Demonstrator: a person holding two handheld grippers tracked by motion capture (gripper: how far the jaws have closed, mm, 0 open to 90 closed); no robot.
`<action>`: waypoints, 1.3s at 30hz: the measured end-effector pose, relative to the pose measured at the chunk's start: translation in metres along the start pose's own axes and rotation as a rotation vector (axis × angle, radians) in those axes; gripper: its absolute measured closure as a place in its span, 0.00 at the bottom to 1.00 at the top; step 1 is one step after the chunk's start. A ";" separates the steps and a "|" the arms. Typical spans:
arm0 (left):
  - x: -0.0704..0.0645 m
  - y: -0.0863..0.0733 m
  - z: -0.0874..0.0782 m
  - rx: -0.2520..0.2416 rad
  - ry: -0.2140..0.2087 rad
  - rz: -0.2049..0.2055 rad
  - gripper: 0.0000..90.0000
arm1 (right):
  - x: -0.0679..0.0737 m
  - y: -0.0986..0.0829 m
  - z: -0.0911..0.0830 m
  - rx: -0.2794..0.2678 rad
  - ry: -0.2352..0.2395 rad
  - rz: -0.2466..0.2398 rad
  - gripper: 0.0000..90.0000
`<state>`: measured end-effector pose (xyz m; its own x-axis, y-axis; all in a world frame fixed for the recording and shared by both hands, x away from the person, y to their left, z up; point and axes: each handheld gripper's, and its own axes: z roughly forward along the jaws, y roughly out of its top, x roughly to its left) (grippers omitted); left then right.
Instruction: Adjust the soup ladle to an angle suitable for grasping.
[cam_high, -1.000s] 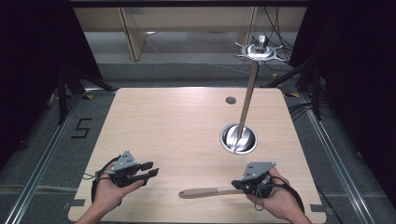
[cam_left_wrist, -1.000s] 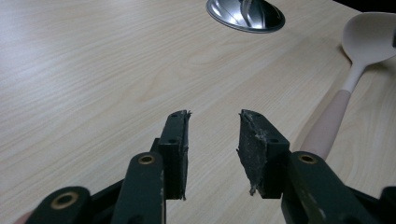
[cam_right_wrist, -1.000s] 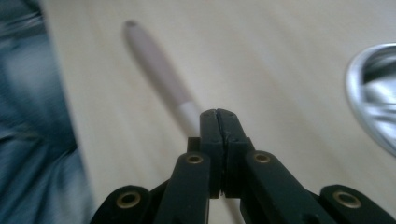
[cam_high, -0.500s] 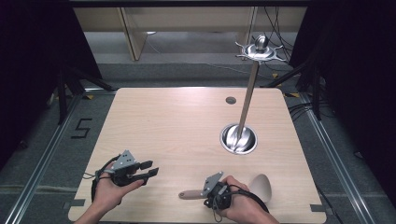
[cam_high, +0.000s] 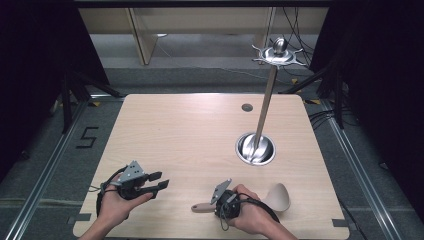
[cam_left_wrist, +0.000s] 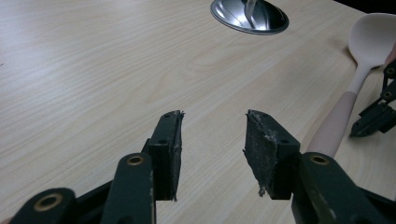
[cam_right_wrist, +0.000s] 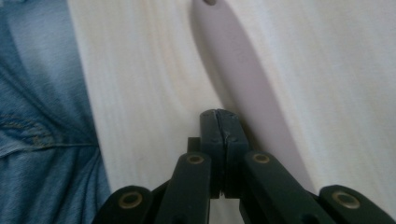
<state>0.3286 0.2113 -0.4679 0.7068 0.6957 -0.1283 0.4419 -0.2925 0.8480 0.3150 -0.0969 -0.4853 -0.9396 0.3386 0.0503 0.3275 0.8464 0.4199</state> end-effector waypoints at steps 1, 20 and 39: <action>0.000 0.000 0.000 0.000 -0.001 0.001 0.62 | -0.002 0.001 -0.001 -0.003 -0.004 0.010 1.00; 0.000 0.000 0.000 0.005 0.004 0.007 0.61 | -0.022 0.008 -0.003 -0.010 -0.049 0.057 1.00; 0.000 0.000 0.000 0.017 0.008 0.004 0.61 | -0.047 0.011 -0.028 0.207 -0.028 -0.015 0.65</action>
<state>0.3286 0.2116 -0.4683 0.7044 0.6994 -0.1209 0.4482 -0.3063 0.8398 0.3595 -0.1153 -0.4577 -0.9422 0.3344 0.0191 0.3299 0.9167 0.2253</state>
